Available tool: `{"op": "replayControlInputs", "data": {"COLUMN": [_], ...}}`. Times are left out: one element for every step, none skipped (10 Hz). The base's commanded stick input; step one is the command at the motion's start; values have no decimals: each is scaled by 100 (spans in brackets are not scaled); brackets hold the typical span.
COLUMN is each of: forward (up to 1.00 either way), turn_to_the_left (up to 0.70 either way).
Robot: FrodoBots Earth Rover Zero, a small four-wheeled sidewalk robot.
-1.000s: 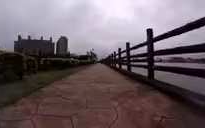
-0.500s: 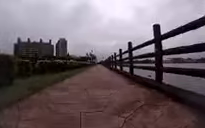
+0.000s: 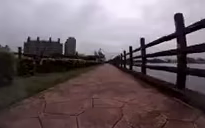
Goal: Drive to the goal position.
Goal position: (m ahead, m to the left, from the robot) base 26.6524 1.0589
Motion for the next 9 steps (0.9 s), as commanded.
{"op": "replayControlInputs", "data": {"forward": [100, 100, 100, 100, 100, 100, 100, 100, 100], "turn_to_the_left": [0, 0, 0, 0, 0, 0, 0, 0, 0]}}
